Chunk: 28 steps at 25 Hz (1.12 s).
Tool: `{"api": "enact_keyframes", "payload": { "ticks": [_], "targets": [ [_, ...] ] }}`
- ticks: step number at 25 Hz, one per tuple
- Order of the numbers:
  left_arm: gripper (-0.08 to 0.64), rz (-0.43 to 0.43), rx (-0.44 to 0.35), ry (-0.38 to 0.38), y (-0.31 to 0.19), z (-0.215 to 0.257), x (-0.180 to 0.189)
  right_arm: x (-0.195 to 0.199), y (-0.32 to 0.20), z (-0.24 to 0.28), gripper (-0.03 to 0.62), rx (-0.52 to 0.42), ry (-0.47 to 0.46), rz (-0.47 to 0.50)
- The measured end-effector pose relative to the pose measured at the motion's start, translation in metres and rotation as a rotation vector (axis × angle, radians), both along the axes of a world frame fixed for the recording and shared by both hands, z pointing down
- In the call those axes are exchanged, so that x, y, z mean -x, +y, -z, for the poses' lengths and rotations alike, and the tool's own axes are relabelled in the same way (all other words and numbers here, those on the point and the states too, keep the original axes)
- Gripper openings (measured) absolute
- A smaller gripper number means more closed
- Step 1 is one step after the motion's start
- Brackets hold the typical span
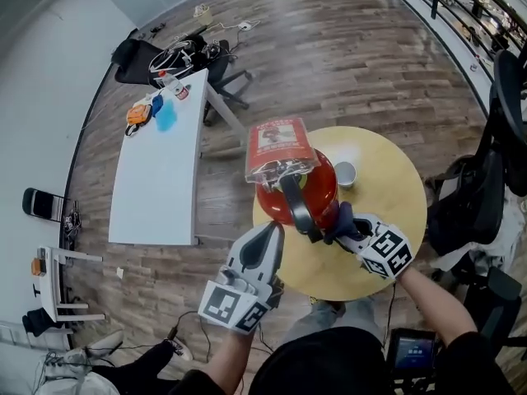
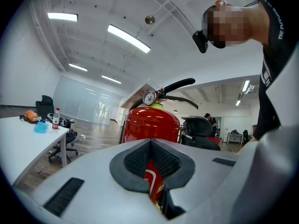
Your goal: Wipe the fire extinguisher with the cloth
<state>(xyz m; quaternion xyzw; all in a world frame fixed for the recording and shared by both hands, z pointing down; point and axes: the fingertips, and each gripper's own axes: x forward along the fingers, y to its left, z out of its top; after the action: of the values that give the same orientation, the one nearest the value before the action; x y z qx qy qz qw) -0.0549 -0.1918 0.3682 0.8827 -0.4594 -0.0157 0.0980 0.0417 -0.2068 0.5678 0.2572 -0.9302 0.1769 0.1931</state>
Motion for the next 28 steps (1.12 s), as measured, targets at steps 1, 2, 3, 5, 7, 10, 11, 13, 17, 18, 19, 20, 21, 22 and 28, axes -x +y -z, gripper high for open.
{"api": "enact_keyframes", "payload": {
  "ticks": [1,2,3,5,7,10,11,13,17,18,19,20,21,22,28],
  "targets": [
    [0.023,0.001,-0.001,0.001,-0.001,-0.001,-0.001,-0.003,-0.002,-0.015,0.123,0.027,0.02,0.003],
    [0.023,0.001,-0.002,-0.001,-0.001,-0.002,-0.002,-0.004,-0.004,-0.036,0.123,0.054,0.081,0.016],
    [0.023,0.002,-0.002,-0.006,0.0,-0.002,-0.003,-0.003,-0.003,-0.06,0.123,0.073,0.151,0.036],
    [0.023,0.005,0.002,-0.024,0.001,-0.003,-0.003,0.001,-0.002,-0.101,0.123,0.109,0.237,0.07],
    [0.023,-0.002,0.006,-0.035,0.001,-0.004,-0.003,0.0,-0.003,-0.131,0.123,0.154,0.292,0.093],
    [0.022,-0.055,0.028,-0.065,0.006,-0.013,-0.012,-0.003,-0.011,-0.151,0.127,0.197,0.34,0.168],
    [0.023,-0.073,0.032,-0.08,0.008,-0.016,-0.017,-0.004,-0.014,-0.151,0.129,0.201,0.342,0.199],
    [0.022,-0.091,0.039,-0.087,0.011,-0.021,-0.025,-0.007,-0.019,-0.153,0.132,0.188,0.364,0.259],
    [0.023,-0.057,0.052,-0.061,0.01,-0.021,-0.024,-0.013,-0.029,-0.149,0.132,0.123,0.465,0.32],
    [0.023,-0.044,0.053,-0.063,0.01,-0.02,-0.021,-0.014,-0.03,-0.146,0.129,0.117,0.474,0.319],
    [0.023,-0.029,0.054,-0.066,0.009,-0.02,-0.016,-0.013,-0.029,-0.144,0.126,0.119,0.476,0.316],
    [0.023,-0.014,0.056,-0.069,0.009,-0.02,-0.01,-0.012,-0.027,-0.142,0.124,0.128,0.47,0.309],
    [0.023,0.0,0.059,-0.07,0.008,-0.021,-0.004,-0.01,-0.023,-0.142,0.123,0.148,0.454,0.292],
    [0.023,0.011,0.062,-0.072,0.007,-0.021,0.001,-0.008,-0.019,-0.143,0.123,0.177,0.433,0.264],
    [0.023,0.035,0.073,-0.067,0.017,-0.028,0.021,0.004,0.007,-0.142,0.121,0.37,0.28,0.018]
  ]
}}
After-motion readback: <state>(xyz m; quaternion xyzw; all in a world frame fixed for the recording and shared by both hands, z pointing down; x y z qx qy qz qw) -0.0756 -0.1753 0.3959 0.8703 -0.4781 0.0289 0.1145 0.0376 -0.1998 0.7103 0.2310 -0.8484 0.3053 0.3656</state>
